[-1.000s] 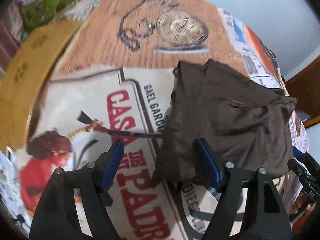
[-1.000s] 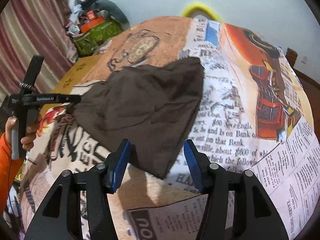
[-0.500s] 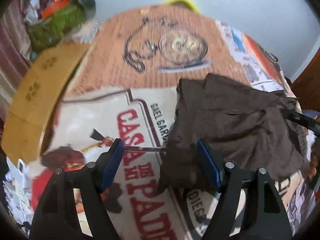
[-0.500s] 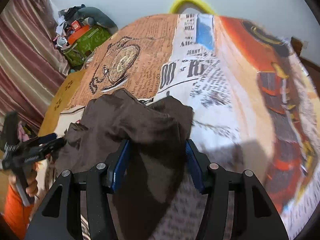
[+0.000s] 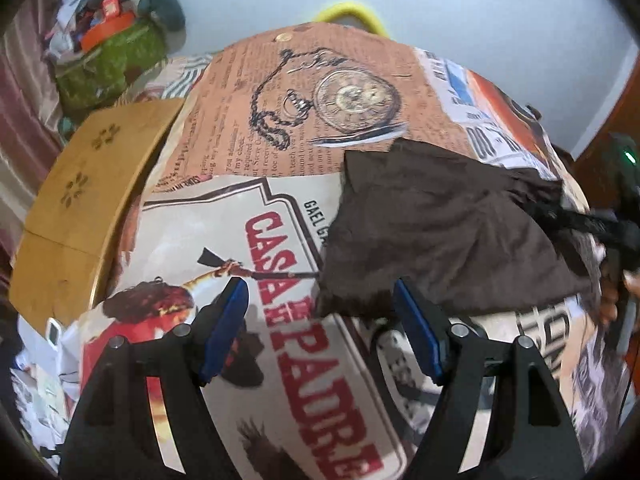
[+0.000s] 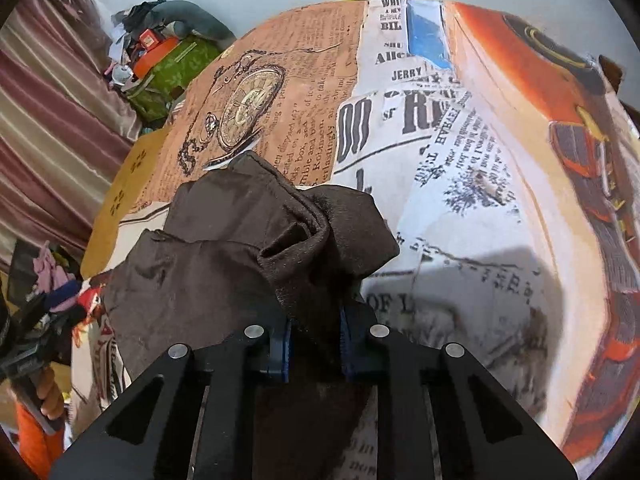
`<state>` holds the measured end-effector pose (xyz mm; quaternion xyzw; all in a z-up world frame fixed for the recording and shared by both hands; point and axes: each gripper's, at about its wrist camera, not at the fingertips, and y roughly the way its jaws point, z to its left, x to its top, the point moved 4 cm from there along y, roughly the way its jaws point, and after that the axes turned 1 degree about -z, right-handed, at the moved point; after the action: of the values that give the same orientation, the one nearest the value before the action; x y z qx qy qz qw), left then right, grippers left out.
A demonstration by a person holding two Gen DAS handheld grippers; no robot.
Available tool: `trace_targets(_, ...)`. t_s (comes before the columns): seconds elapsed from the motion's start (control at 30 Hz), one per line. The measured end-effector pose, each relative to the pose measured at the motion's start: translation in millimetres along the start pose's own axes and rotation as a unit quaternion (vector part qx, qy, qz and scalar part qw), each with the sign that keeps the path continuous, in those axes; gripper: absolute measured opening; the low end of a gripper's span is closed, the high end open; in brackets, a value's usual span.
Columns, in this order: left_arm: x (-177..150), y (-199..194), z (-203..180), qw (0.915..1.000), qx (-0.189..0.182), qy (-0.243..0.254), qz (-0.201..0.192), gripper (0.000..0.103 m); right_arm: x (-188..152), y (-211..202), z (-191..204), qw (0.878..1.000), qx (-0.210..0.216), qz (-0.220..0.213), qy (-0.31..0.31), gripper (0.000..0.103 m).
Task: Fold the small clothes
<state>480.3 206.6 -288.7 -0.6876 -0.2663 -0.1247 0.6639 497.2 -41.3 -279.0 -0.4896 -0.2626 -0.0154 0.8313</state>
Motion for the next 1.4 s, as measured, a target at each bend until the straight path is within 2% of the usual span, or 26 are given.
trace_targets(0.07, 8.3, 10.6, 5.7, 0.9997, -0.016, -0.014, 0.008, 0.075, -0.8, -10.3, 1.6, 1.0, -0.024, -0.011, -0.004, 0.029)
trace_targets(0.17, 23.9, 32.7, 9.9, 0.9987, -0.037, -0.024, 0.026, 0.077, -5.7, -26.5, 3.7, 1.0, -0.015, -0.023, -0.01, 0.053)
trace_targets(0.33, 40.1, 73.4, -7.2, 0.9932, -0.096, -0.014, 0.064, 0.088, -16.3, -31.6, 1.1, 1.0, -0.017, -0.01, -0.008, 0.055)
trace_targets(0.4, 40.5, 92.5, -16.2, 0.9919, -0.095, -0.006, 0.085, 0.088, -20.0, -24.7, 0.2, 1.0, -0.016, 0.002, -0.007, 0.055)
trace_targets(0.47, 40.4, 105.8, -22.0, 0.9903, -0.098, -0.003, 0.098, 0.091, -20.7, -19.5, 0.0, 1.0, -0.018, -0.004, -0.013, 0.055)
trace_targets(0.53, 42.6, 112.4, -22.9, 0.987, -0.12, -0.016, 0.106, 0.093, -17.7, -14.6, 0.9, 1.0, -0.013, -0.008, -0.012, 0.055)
trace_targets(0.6, 43.8, 118.5, -23.4, 0.9789, -0.158, -0.033, 0.125, 0.092, -14.5, -8.8, 1.3, 1.0, -0.003, -0.009, -0.002, 0.058)
trace_targets(0.63, 43.5, 118.5, -24.0, 0.9787, -0.159, -0.034, 0.125, 0.09, -12.2, -4.5, 2.2, 1.0, 0.004, -0.006, 0.001, 0.058)
trace_targets(0.73, 43.4, 114.2, -31.3, 0.9779, -0.172, -0.027, 0.115, 0.072, -8.0, 3.3, 4.6, 1.0, 0.014, -0.001, 0.013, 0.056)
trace_targets(0.77, 43.8, 112.6, -33.1, 0.9771, -0.178, -0.03, 0.113, 0.066, -7.8, 6.3, 5.9, 1.0, 0.015, 0.004, 0.015, 0.049)
trace_targets(0.8, 45.1, 112.4, -35.5, 0.9765, -0.181, -0.032, 0.112, 0.062, -7.3, 10.0, 6.5, 1.0, 0.015, 0.011, 0.015, 0.037)
trace_targets(0.87, 46.6, 111.8, -37.1, 0.9762, -0.184, -0.038, 0.109, 0.05, -6.5, 17.5, 7.3, 0.999, 0.02, 0.021, 0.024, 0.027)
trace_targets(0.9, 47.3, 110.1, -38.3, 0.9771, -0.181, -0.04, 0.105, 0.038, -6.3, 18.6, 7.9, 0.999, 0.02, 0.023, 0.027, 0.022)
trace_targets(0.93, 48.1, 108.7, -39.7, 0.9779, -0.178, -0.04, 0.103, 0.028, -5.7, 19.4, 8.6, 0.999, 0.022, 0.022, 0.032, 0.021)
trace_targets(0.97, 48.4, 106.2, -40.2, 0.9789, -0.174, -0.041, 0.099, 0.023, -5.6, 19.1, 10.1, 0.999, 0.02, 0.021, 0.031, 0.019)
trace_targets(1.07, 49.3, 88.5, -41.9, 0.9845, -0.153, -0.024, 0.082, 0.015, -7.1, 9.9, 18.3, 1.0, 0.008, 0.006, 0.019, 0.016)
trace_targets(1.2, 50.3, 49.2, -33.5, 0.9896, -0.132, -0.007, 0.057, 0.015, -7.4, -6.4, 31.9, 1.0, 0.023, -0.005, 0.014, 0.014)
trace_targets(1.4, 46.8, -20.6, -2.9, 0.9949, -0.096, -0.002, 0.029, 0.015, -8.5, -34.5, 83.6, 0.998, 0.059, -0.017, -0.012, 0.012)
